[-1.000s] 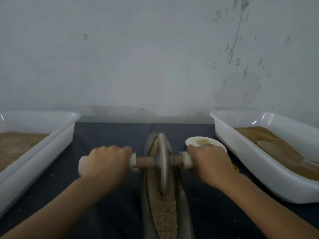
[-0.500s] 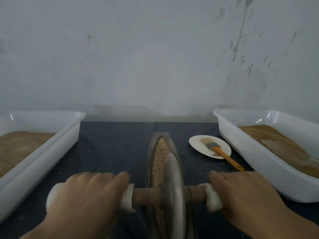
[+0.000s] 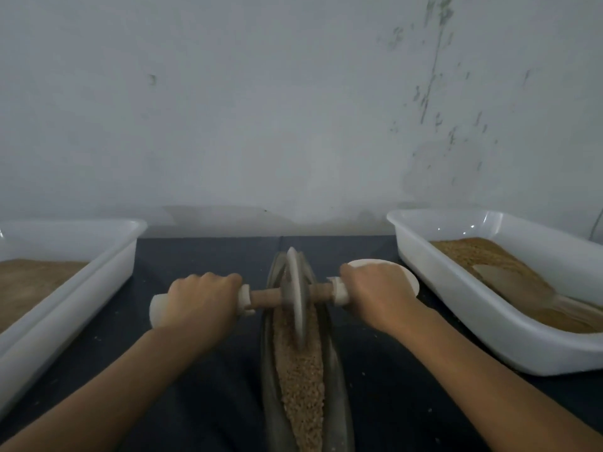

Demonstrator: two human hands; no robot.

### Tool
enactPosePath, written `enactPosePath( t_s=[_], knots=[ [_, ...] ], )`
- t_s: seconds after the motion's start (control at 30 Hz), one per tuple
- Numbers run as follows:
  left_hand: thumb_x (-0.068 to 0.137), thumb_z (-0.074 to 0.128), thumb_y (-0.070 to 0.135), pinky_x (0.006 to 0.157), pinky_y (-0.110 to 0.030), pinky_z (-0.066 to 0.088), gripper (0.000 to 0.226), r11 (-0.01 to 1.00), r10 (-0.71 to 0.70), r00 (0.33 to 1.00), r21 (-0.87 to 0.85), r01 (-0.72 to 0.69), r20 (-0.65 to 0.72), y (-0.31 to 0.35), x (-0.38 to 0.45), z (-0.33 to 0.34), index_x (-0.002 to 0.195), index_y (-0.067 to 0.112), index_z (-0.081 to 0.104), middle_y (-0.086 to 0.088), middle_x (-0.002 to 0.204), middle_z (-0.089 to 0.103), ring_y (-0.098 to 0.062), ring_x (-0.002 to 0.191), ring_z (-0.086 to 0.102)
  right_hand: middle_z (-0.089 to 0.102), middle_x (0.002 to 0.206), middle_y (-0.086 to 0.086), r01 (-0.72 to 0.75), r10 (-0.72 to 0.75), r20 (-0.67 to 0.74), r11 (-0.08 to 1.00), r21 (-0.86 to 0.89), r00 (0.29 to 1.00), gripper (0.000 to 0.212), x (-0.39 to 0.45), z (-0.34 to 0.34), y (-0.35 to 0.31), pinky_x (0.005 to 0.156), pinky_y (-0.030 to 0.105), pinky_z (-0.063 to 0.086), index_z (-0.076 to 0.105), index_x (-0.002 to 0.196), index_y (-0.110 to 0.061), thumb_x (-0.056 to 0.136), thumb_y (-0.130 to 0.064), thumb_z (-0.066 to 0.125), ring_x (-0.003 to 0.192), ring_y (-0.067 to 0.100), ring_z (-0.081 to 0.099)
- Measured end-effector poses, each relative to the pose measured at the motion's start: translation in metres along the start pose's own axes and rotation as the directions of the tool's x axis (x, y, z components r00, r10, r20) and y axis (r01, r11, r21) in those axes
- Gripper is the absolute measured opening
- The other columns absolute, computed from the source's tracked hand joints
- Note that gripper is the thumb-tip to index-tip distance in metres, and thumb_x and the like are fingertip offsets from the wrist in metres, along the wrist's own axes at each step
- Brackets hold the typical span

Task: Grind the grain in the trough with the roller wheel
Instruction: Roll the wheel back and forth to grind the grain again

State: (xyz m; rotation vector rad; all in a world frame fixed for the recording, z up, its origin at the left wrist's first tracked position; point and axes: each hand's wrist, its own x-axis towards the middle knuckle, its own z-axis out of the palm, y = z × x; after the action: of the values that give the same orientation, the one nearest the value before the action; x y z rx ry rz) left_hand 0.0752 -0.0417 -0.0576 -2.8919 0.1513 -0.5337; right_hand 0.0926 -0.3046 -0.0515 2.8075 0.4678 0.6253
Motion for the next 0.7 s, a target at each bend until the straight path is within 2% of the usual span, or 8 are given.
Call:
enactPosePath(
  t_s=[0.03,0.13,0.2,0.3,0.37,0.47,0.6,0.7],
  knots=[
    [0.083,0.055,0.048,0.059,-0.03,0.033,0.021,1.0,0.018,1.0,0.002,-0.018,0.009,0.001,-0.01,-0.006,0.084,0.035,0.039,0.01,0.071,0.044,-0.014,0.065,0.046,0.058,0.08,-0.004,0.003,-0.004,0.034,0.999,0.034,0.999,0.026,-0.014,-0.003,-0.001,0.059,0.032,0.042,0.042,0.087,-0.025,0.081,-0.039,0.063,0.071,0.02,0.057],
    [0.082,0.047,0.057,0.063,-0.03,0.033,0.022,0.997,0.07,0.994,-0.023,-0.069,0.082,0.001,-0.056,-0.022,0.081,0.041,0.032,0.012,0.077,0.049,-0.012,0.079,0.058,0.045,0.071,-0.01,0.068,-0.081,0.122,0.992,0.105,0.989,0.039,-0.06,-0.025,-0.002,0.05,0.023,0.023,0.027,0.079,-0.036,0.076,-0.04,0.066,0.061,0.009,0.043],
    [0.077,0.039,0.066,0.065,-0.03,0.034,0.02,0.991,0.087,0.984,-0.112,-0.07,0.157,-0.005,-0.081,-0.034,0.082,0.049,0.031,0.017,0.078,0.047,-0.007,0.082,0.056,0.039,0.074,-0.012,0.09,-0.114,0.188,0.987,0.133,0.976,0.041,-0.081,-0.043,-0.004,0.054,0.023,0.03,0.021,0.081,-0.038,0.078,-0.04,0.061,0.064,0.007,0.039],
    [0.073,0.036,0.072,0.07,-0.028,0.037,0.022,0.988,0.088,0.966,-0.142,-0.054,0.242,-0.007,-0.092,-0.044,0.085,0.055,0.029,0.019,0.081,0.046,-0.004,0.081,0.051,0.045,0.087,-0.014,0.064,-0.108,0.33,0.988,0.141,0.938,0.038,-0.085,-0.052,-0.006,0.073,0.029,0.044,0.019,0.086,-0.039,0.084,-0.042,0.057,0.078,0.008,0.046],
    [0.078,0.04,0.066,0.069,-0.029,0.038,0.024,0.994,0.085,0.977,-0.084,-0.07,0.195,-0.002,-0.081,-0.042,0.085,0.044,0.032,0.015,0.079,0.047,-0.007,0.078,0.051,0.051,0.084,-0.012,0.062,-0.091,0.273,0.991,0.115,0.958,0.036,-0.076,-0.046,-0.008,0.064,0.026,0.041,0.023,0.083,-0.038,0.083,-0.044,0.058,0.074,0.008,0.049],
    [0.083,0.049,0.058,0.064,-0.029,0.037,0.025,0.999,0.048,0.994,-0.018,-0.046,0.099,0.003,-0.043,-0.023,0.085,0.037,0.035,0.012,0.073,0.044,-0.009,0.07,0.05,0.058,0.081,-0.007,0.015,-0.027,0.124,0.995,0.096,0.992,0.036,-0.048,-0.019,-0.004,0.048,0.025,0.021,0.029,0.081,-0.035,0.079,-0.042,0.064,0.069,0.011,0.05],
    [0.083,0.055,0.049,0.061,-0.031,0.035,0.023,1.0,0.008,1.0,0.02,-0.008,-0.005,0.002,0.011,-0.009,0.082,0.034,0.038,0.01,0.073,0.047,-0.015,0.067,0.048,0.057,0.073,-0.005,-0.074,0.074,0.007,0.995,0.066,0.997,0.027,-0.004,0.01,0.0,0.06,0.034,0.046,0.037,0.081,-0.027,0.081,-0.039,0.061,0.065,0.018,0.054],
    [0.083,0.056,0.047,0.061,-0.031,0.035,0.024,0.999,0.028,0.999,0.019,-0.027,-0.038,0.003,0.016,-0.007,0.083,0.033,0.038,0.01,0.075,0.049,-0.016,0.069,0.052,0.056,0.073,-0.005,-0.087,0.088,-0.019,0.994,0.068,0.996,0.029,0.001,0.015,0.0,0.061,0.035,0.048,0.033,0.081,-0.028,0.083,-0.038,0.061,0.065,0.019,0.054]
  ],
)
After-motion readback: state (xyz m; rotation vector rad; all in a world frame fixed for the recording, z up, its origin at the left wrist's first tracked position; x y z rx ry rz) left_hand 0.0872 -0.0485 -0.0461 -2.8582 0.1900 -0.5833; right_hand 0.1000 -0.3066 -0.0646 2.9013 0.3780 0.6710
